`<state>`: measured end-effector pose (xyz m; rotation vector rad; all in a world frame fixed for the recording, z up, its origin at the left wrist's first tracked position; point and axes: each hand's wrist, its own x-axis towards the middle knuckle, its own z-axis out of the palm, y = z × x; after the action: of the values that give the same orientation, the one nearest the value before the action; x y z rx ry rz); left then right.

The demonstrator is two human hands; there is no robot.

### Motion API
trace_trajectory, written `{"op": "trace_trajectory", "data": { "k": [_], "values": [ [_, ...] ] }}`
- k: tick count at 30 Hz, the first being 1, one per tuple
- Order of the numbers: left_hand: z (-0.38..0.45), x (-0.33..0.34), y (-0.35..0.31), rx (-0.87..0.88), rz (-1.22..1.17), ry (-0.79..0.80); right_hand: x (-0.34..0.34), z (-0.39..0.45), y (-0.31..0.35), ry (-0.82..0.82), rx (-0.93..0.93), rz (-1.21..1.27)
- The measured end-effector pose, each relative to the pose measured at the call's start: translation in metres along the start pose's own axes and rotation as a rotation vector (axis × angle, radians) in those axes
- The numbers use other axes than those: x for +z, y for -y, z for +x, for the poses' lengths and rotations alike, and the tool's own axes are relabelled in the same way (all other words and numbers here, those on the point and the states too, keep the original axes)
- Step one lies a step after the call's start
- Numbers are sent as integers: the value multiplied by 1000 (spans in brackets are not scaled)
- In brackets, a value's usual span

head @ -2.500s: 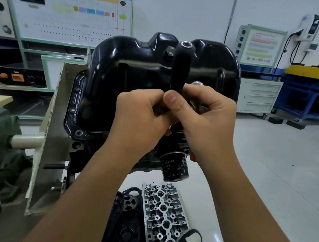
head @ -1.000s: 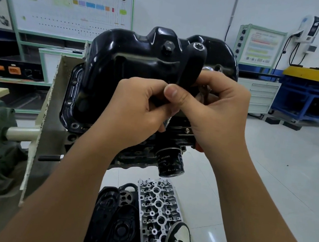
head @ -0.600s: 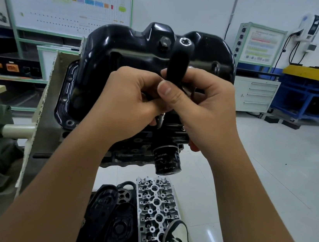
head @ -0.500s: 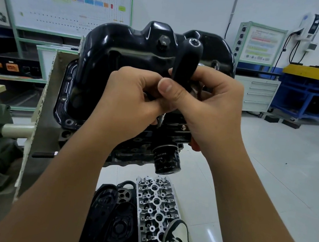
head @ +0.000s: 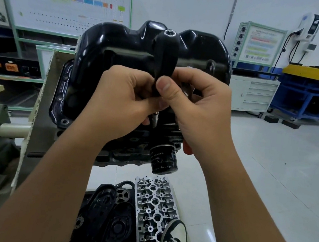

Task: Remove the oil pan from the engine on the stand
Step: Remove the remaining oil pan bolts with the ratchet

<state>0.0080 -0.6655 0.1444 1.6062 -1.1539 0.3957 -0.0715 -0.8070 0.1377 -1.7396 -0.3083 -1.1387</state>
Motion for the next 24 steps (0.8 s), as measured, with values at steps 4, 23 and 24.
{"op": "trace_trajectory", "data": {
  "k": [4, 23, 24],
  "values": [
    [-3, 5, 0, 53, -5, -29, 2, 1, 2, -16, -10, 18],
    [-7, 5, 10, 23, 61, 20, 4, 1, 2, 55, -30, -163],
    [-7, 6, 11, 16, 65, 9, 3, 1, 1, 68, -4, -146]
  ]
}}
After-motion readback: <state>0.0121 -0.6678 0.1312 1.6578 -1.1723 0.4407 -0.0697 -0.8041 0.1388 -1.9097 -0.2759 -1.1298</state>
